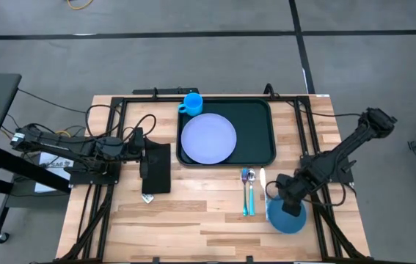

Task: Set up tray
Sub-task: Put the blue bowl on top of the purple plate

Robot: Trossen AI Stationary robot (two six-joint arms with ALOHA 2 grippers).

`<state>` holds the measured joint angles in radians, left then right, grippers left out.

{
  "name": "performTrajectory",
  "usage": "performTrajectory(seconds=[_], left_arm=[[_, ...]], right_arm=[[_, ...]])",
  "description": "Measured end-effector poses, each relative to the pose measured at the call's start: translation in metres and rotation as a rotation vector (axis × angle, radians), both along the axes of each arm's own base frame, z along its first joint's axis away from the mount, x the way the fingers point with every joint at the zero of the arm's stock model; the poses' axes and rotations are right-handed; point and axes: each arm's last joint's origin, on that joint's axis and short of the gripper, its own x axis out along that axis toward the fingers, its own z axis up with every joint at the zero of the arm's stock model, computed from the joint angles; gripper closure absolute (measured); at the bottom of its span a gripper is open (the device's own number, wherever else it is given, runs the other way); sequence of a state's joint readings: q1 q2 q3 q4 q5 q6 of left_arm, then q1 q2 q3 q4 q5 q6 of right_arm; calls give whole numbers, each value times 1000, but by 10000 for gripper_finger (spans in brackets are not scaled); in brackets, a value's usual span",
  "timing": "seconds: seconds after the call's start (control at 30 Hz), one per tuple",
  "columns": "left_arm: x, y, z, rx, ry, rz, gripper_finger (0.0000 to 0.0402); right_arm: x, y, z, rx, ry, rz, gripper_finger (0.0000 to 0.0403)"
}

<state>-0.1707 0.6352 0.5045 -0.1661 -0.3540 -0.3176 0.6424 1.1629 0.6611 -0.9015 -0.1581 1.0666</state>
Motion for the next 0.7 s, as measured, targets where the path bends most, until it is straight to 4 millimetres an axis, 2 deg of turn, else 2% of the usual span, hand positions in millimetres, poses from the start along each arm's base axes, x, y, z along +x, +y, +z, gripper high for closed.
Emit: performTrajectory(seconds=[0.13, 0.27, 0.6, 0.7], left_arm=[[0, 0, 0, 0, -1, 0, 219], [1, 0, 2, -4, -20, 0, 219], [2, -2, 5, -22, -53, -45, 219], [2, -3, 7, -14, -66, -95, 219]], right_arm=[[14, -7, 20, 10, -43, 12, 400], [29, -24, 40, 6, -82, 1, 401], [71, -101, 87, -46, -277, -9, 402], [92, -128, 97, -86, -311, 35, 402]])
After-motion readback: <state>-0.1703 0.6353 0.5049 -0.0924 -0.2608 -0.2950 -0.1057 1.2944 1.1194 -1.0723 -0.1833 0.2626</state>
